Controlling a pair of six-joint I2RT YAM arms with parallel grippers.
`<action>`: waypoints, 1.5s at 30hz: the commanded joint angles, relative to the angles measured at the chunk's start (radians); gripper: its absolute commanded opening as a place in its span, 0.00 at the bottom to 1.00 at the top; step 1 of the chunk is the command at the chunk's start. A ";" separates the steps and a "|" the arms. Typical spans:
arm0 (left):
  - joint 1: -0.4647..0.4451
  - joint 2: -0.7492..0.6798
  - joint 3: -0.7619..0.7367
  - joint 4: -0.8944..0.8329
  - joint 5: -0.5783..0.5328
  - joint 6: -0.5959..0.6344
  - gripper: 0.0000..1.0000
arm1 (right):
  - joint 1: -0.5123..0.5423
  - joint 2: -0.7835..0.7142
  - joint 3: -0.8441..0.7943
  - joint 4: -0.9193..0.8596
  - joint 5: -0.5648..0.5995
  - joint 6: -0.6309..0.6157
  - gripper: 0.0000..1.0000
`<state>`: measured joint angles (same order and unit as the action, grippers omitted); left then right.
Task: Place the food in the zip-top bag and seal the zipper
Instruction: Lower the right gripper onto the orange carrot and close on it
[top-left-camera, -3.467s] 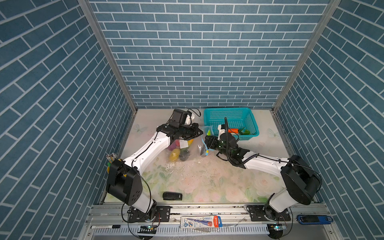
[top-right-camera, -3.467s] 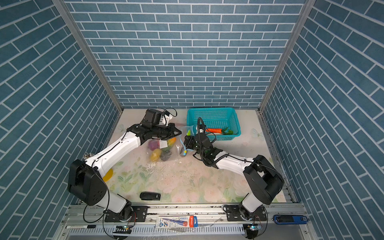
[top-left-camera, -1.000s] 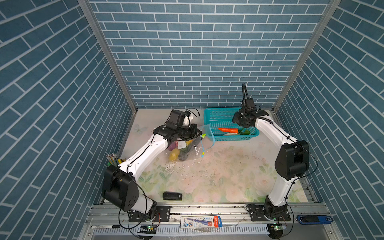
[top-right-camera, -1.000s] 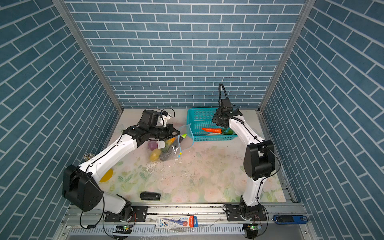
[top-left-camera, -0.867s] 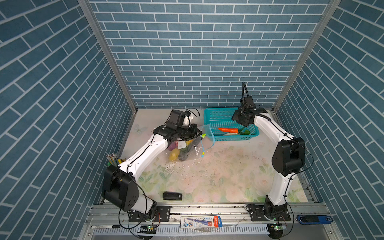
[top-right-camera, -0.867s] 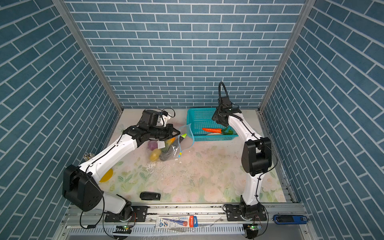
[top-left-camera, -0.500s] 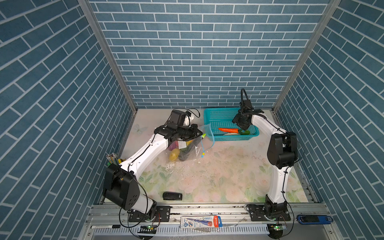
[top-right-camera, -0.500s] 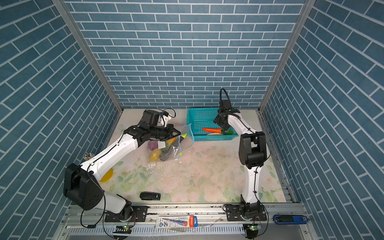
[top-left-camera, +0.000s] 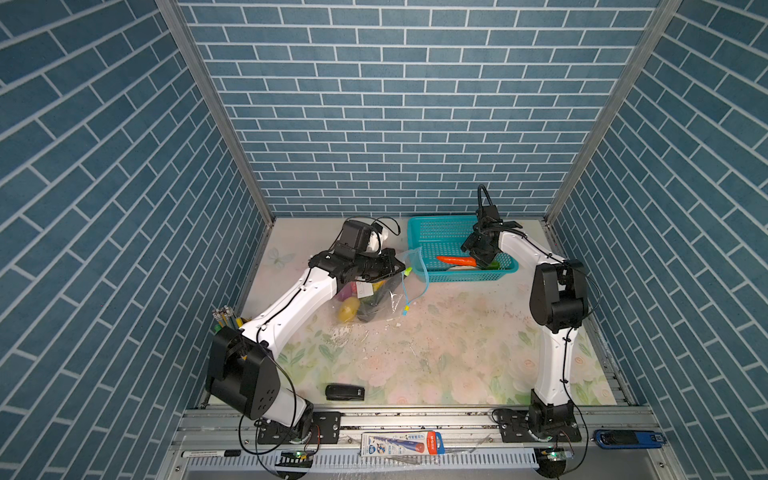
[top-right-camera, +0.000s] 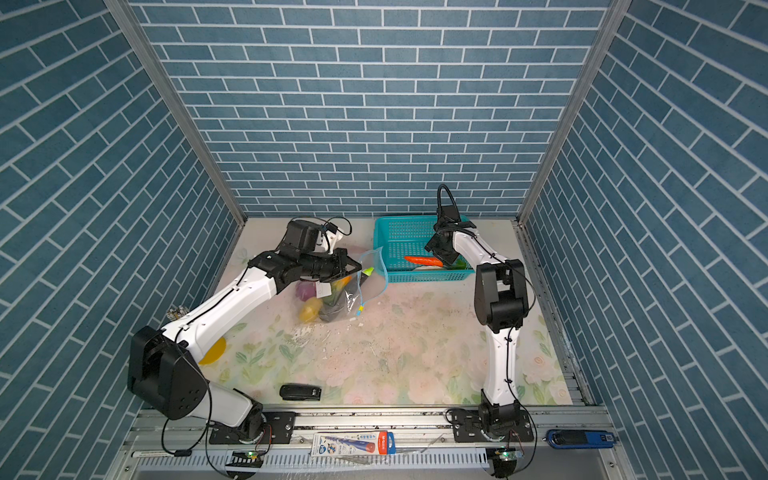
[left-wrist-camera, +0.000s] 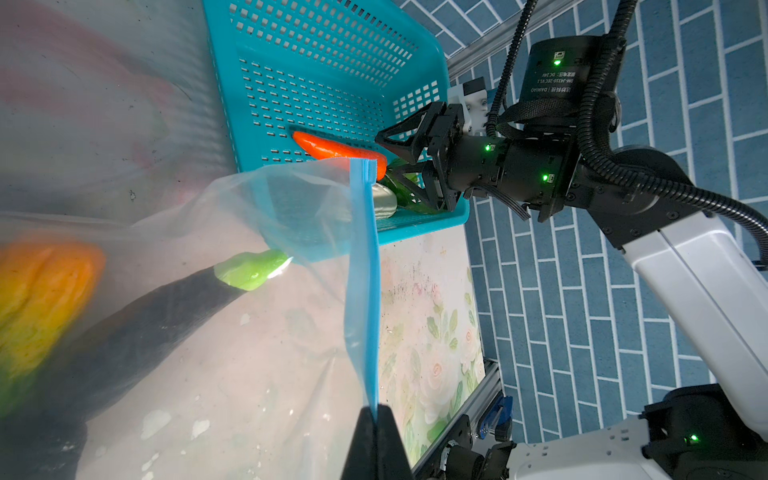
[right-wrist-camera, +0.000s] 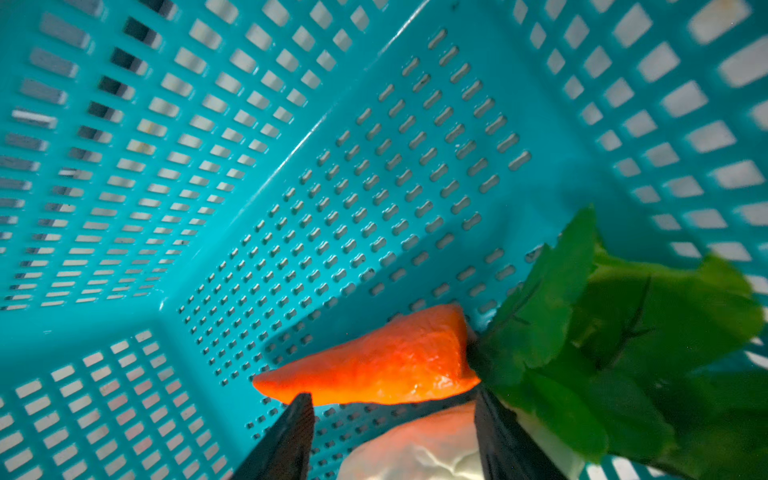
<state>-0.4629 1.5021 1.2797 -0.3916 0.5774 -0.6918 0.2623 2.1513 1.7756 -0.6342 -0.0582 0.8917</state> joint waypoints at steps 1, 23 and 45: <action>0.005 0.005 0.026 -0.013 -0.003 0.011 0.00 | -0.005 0.035 0.045 -0.002 -0.012 0.044 0.63; 0.006 0.007 0.028 -0.023 -0.007 0.017 0.00 | -0.005 0.151 0.116 0.014 -0.023 0.038 0.59; 0.005 0.013 0.036 -0.029 -0.010 0.017 0.00 | -0.008 0.179 0.141 0.062 0.013 0.016 0.38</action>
<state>-0.4629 1.5047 1.2892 -0.4068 0.5728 -0.6914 0.2604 2.3123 1.8763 -0.5655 -0.0677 0.8940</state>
